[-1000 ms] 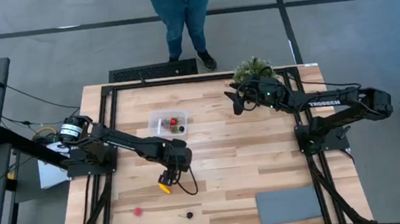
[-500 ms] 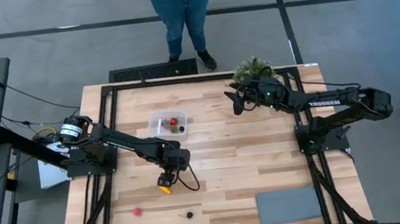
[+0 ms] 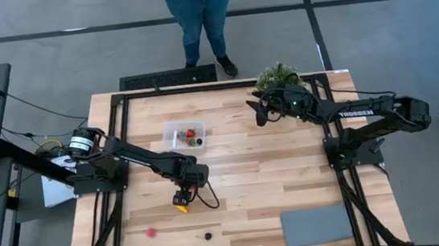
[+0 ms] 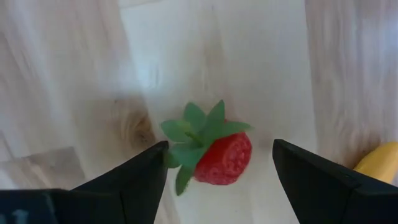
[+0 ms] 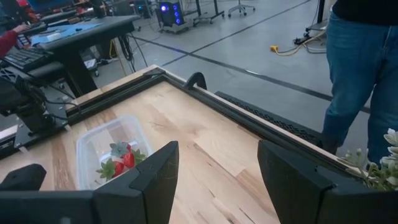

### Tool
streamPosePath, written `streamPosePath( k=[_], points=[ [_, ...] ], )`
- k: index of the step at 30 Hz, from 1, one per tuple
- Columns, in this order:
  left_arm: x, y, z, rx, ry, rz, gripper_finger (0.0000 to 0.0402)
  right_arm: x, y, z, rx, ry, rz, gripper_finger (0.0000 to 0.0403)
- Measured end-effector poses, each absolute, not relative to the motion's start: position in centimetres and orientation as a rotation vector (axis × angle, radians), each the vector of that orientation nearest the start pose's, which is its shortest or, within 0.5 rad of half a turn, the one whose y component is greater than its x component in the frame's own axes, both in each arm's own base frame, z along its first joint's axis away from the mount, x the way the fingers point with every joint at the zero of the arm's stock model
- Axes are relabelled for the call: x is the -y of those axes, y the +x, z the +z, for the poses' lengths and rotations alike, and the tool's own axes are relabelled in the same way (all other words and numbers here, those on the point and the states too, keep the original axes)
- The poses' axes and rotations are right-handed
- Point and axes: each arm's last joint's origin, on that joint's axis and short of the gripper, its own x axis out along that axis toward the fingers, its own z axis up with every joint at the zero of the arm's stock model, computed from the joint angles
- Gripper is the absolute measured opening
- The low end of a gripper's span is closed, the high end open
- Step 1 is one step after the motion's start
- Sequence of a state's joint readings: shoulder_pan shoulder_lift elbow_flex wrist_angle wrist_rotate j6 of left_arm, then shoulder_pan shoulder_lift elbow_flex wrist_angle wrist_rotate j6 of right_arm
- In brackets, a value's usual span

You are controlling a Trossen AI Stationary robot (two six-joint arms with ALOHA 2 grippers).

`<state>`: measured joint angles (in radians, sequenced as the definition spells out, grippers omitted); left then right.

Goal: Pick and placing Produce into tupperware
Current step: Put the strawberry into the transparent bin

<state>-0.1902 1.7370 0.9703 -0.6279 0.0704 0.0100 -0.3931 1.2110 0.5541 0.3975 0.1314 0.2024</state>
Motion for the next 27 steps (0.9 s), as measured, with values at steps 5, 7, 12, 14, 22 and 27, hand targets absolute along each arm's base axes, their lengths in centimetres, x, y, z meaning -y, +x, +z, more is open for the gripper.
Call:
streamPosePath(
  k=[5,7,12,14,22,27],
  points=[
    [5.86,29.33,14.24,-1.389,0.084,-0.223,0.0265,9.97,23.04,22.40,-0.204,0.230,-0.546,0.0244],
    [5.86,29.35,14.24,-1.388,0.081,-0.221,0.0248,9.97,23.04,22.41,-0.203,0.230,-0.546,0.0244],
    [5.85,29.45,14.26,-1.378,0.071,-0.214,0.0195,9.97,23.04,22.41,-0.203,0.230,-0.546,0.0244],
    [5.86,29.46,14.26,-1.378,0.069,-0.213,0.0174,9.97,23.04,22.41,-0.203,0.230,-0.546,0.0244],
    [5.87,29.46,14.26,-1.378,0.063,-0.218,0.0132,9.96,23.04,22.40,-0.204,0.230,-0.546,0.0244],
    [5.87,29.45,14.26,-1.379,0.063,-0.218,0.0156,9.97,23.04,22.40,-0.204,0.230,-0.546,0.0244]
  ],
)
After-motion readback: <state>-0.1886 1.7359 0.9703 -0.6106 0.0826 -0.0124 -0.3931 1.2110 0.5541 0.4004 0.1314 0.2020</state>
